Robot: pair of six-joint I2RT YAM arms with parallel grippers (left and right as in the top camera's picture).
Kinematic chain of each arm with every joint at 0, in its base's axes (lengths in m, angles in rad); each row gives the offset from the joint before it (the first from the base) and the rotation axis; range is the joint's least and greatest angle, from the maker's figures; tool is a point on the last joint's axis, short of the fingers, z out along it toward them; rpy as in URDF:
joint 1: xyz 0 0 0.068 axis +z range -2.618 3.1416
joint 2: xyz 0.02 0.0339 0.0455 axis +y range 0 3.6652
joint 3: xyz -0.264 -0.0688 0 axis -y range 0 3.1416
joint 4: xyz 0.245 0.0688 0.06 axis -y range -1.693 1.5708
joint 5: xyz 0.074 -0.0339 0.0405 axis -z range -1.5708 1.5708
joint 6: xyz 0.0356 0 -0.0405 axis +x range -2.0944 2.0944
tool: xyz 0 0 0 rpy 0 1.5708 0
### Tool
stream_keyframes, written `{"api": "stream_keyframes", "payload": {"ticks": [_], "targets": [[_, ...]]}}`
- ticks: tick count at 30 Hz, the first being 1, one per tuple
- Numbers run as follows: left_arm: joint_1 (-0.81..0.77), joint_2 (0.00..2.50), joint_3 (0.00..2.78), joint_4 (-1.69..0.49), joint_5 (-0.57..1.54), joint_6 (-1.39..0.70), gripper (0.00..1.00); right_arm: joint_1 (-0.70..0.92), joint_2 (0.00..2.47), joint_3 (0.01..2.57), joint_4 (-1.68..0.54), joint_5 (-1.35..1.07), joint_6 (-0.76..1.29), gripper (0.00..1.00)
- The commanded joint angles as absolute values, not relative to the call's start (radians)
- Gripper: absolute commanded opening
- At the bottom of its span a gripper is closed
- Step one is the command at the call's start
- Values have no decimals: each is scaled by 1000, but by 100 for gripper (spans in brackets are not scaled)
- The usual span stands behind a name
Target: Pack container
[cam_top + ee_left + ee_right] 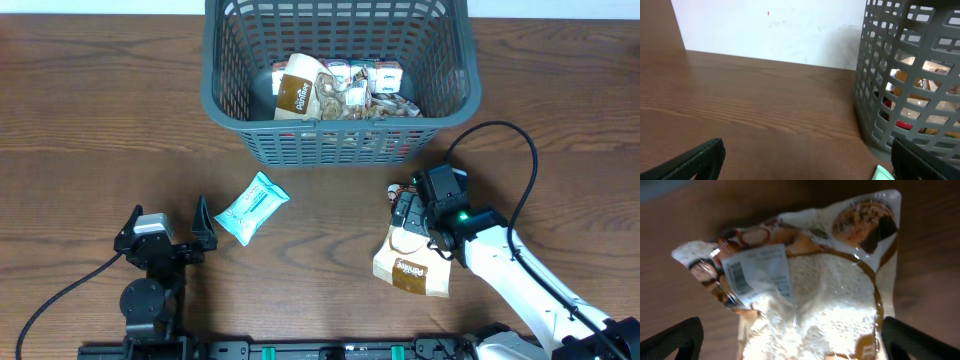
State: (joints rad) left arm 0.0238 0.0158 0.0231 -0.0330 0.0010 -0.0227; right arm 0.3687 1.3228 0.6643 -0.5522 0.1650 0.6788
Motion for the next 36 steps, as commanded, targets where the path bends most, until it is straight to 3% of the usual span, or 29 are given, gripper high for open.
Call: {"api": "stream_keyframes", "payload": {"ticks": [1,26,27,29,30,34,36], "targets": [[23,10,5,-73,-7,-24,99,359,1315,665,-545,164,682,98],[23,10,5,-73,-8,-24,99,359,1538,639,-464,152,718,97],[23,10,5,-73,-7,-24,99,359,1539,639,-463,149,718,90],[23,10,5,-73,-8,-24,99,359,1539,639,-459,149,718,45],[23,10,5,-73,-7,-24,99,359,1539,639,-456,149,718,34],[23,11,5,-73,-7,-24,99,359,1539,639,-450,149,717,25],[23,10,5,-73,-8,-24,99,359,1539,639,-450,149,717,12]]}}
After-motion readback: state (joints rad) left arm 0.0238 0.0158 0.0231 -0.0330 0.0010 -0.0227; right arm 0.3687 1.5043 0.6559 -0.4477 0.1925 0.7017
